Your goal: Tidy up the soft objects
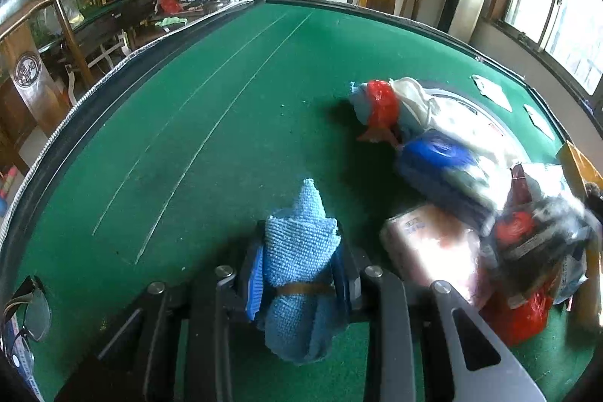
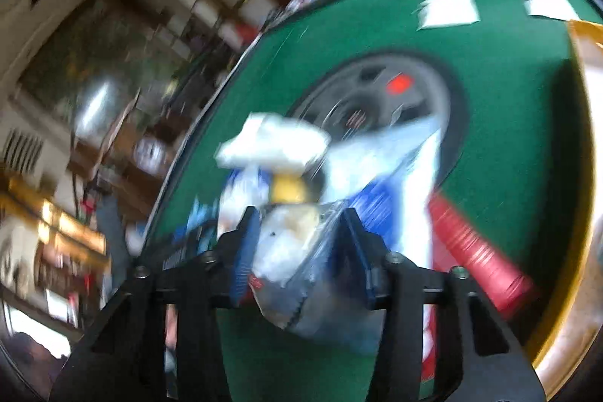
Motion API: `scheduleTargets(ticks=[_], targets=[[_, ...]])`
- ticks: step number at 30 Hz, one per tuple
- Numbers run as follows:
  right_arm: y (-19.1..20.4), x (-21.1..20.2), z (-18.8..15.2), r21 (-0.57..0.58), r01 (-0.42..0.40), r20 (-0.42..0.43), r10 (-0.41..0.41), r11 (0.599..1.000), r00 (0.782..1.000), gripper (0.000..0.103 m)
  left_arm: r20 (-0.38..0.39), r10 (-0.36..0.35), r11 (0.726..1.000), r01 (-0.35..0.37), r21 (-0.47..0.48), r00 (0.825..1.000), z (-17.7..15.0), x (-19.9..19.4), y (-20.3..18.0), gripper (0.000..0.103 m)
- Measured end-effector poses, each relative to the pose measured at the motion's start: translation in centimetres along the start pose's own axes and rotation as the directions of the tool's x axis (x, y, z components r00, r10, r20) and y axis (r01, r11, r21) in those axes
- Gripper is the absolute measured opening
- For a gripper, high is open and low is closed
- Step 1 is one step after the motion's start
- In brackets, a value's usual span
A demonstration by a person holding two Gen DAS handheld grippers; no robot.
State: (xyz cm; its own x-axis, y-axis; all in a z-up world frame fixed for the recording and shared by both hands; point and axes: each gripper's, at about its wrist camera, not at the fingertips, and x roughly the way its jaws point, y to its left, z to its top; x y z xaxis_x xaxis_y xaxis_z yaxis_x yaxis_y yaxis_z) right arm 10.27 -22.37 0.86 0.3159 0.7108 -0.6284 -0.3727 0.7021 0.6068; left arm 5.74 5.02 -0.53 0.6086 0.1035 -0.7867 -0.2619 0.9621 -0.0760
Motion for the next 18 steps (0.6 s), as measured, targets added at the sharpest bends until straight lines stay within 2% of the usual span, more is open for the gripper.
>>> scheduleTargets(ticks=[3, 4, 5, 7, 10, 12, 13, 14, 16, 18], targets=[[4.0, -0.6, -3.2, -0.184, -0.134, -0.165, 0.104, 0.974, 0.981, 0.045, -0.003, -0.014, 1.000, 0.014, -0.013, 1.000, 0.0, -0.1, 0.3, 0.030], [5.3, -1.0, -4.5, -0.263, -0.155, -0.216, 0.099, 0.952, 0.971, 0.046, -0.005, -0.018, 1.000, 0.018, -0.017, 1.000, 0.1, 0.0, 0.3, 0.030], [6.9, -1.4, -6.2, -0.373, -0.134, -0.244, 0.043, 0.918, 0.969, 0.046, -0.006, -0.020, 1.000, 0.020, -0.020, 1.000, 0.1, 0.0, 0.2, 0.030], [8.4, -1.9, -7.6, -0.490, -0.044, -0.207, -0.067, 0.871, 0.976, 0.046, -0.008, -0.017, 1.000, 0.017, -0.017, 1.000, 0.2, 0.1, 0.1, 0.030], [9.3, -1.7, -6.8, -0.525, 0.052, -0.135, -0.144, 0.850, 0.980, 0.046, -0.011, -0.009, 1.000, 0.009, -0.004, 1.000, 0.2, 0.1, -0.2, 0.030], [9.5, -1.3, -5.6, -0.524, 0.099, -0.087, -0.168, 0.846, 0.982, 0.059, -0.011, -0.013, 1.000, 0.013, -0.005, 1.000, 0.1, 0.1, -0.2, 0.030], [9.5, -0.9, -4.9, -0.529, 0.127, -0.058, -0.185, 0.839, 0.981, 0.074, -0.010, -0.015, 1.000, 0.015, -0.006, 1.000, 0.1, 0.0, -0.1, 0.030], [9.8, -0.5, -4.3, -0.539, 0.150, -0.029, -0.196, 0.829, 0.980, 0.078, -0.009, -0.015, 1.000, 0.015, -0.007, 1.000, 0.1, 0.0, 0.0, 0.030], [9.8, 0.6, -2.8, -0.555, 0.172, -0.001, -0.208, 0.814, 0.978, 0.078, -0.007, -0.012, 1.000, 0.012, -0.006, 1.000, 0.0, 0.0, -0.1, 0.030], [9.5, 2.7, -1.2, -0.558, 0.160, -0.038, -0.218, 0.814, 0.975, 0.078, -0.005, -0.004, 1.000, 0.004, 0.005, 1.000, 0.0, 0.0, -0.2, 0.030]])
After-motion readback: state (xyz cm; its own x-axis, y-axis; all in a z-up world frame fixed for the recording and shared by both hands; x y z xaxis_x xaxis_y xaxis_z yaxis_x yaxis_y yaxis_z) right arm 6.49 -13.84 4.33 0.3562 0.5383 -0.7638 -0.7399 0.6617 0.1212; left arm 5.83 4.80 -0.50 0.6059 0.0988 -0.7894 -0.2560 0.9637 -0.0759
